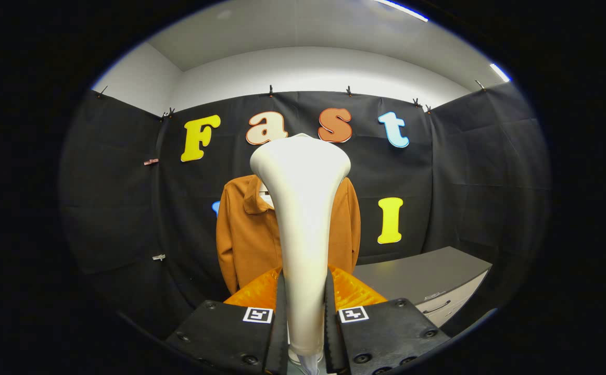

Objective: Iron the clothes twice with a garment steamer, once on the left side and once on the right side.

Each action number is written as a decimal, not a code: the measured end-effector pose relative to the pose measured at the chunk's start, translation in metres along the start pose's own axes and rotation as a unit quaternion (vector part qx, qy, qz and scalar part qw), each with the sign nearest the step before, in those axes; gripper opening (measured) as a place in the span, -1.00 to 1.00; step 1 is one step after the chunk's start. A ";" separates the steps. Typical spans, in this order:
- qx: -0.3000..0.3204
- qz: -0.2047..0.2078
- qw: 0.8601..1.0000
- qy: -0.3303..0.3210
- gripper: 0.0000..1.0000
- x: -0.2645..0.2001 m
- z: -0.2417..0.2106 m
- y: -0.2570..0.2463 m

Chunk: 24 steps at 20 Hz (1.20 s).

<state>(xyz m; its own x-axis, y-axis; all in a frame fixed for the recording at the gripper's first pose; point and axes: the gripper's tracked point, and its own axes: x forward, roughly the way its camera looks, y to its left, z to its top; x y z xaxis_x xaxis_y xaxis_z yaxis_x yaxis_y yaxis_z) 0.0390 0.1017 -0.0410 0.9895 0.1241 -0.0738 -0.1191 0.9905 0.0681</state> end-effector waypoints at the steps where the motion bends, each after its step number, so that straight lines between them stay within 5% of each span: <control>1: 0.000 0.000 1.000 0.000 -0.37 -0.001 0.000 0.000; 24: 0.003 -0.012 1.000 -0.009 -0.37 -0.020 0.005 -0.012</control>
<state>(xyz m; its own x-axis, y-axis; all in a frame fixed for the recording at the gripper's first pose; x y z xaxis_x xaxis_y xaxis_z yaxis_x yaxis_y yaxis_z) 0.0210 0.0873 -0.0357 0.9933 0.0997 -0.0579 -0.0954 0.9929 0.0715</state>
